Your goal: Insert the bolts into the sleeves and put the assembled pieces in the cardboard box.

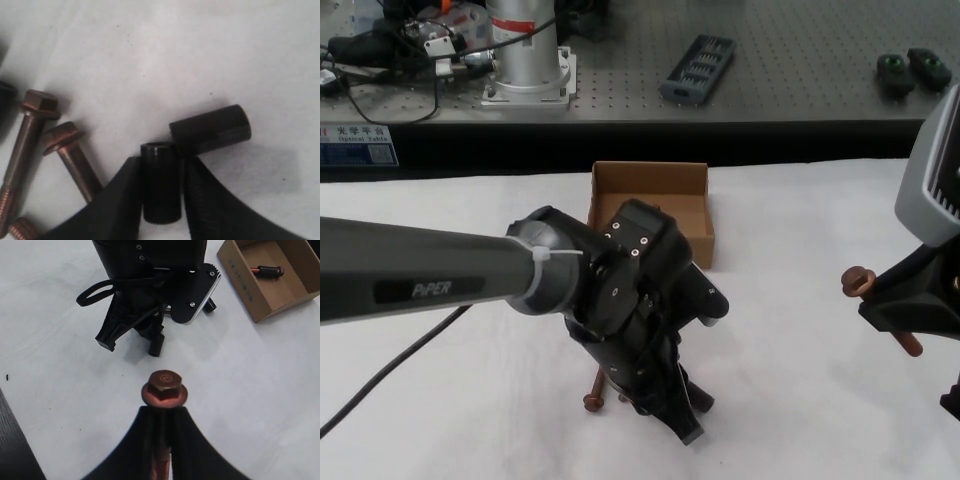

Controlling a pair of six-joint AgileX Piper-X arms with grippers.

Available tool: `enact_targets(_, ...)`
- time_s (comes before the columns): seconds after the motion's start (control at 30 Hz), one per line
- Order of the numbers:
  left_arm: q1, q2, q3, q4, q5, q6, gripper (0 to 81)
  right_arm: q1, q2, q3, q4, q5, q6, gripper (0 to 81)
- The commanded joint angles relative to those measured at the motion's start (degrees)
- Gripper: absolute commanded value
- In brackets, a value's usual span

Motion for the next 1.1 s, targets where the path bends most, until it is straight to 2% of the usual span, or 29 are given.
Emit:
enact_targets(0.0, -0.2, 1.4, 0.1, 1.2, -1.4, 0.3, 5.3, -0.2, -0.5, -0.2, -0.2, -0.9, -0.4, 2.0)
enact_targets(0.03, -0.2, 1.2, 0.1, 1.5, -2.5, 0.3, 0.4, -0.2, -0.5, -0.2, -0.2, -0.9, -0.4, 2.0)
enact_targets(0.23, -0.2, -1.2, 0.1, 4.0, -7.4, 3.6, 0.6, -0.2, -0.5, -0.2, -0.2, -0.9, -0.4, 2.0)
enact_targets(0.43, -0.2, -6.1, 0.1, 4.3, -7.4, 3.7, 0.6, -0.2, -0.5, -0.2, -0.2, -0.9, -0.4, 2.0)
enact_targets(0.57, -0.2, -10.7, 0.1, 4.9, -7.0, -2.8, 0.6, -0.2, -0.5, -0.2, -0.2, -0.9, -0.4, 2.0)
enact_targets(0.8, -0.2, -18.7, 0.2, 4.5, 4.6, -11.1, 0.6, -0.2, -0.5, -0.2, -5.9, -1.6, 4.9, 2.0)
enact_targets(0.97, -0.2, -22.2, 0.2, 4.4, 14.2, -11.4, 0.6, -0.2, -0.4, -0.2, -14.5, -7.5, 15.7, 2.0)
enact_targets(1.07, -0.2, -23.9, 0.2, 4.4, 18.8, -11.4, 0.6, -0.2, -0.3, -0.2, -19.0, -8.2, 20.8, 2.0)
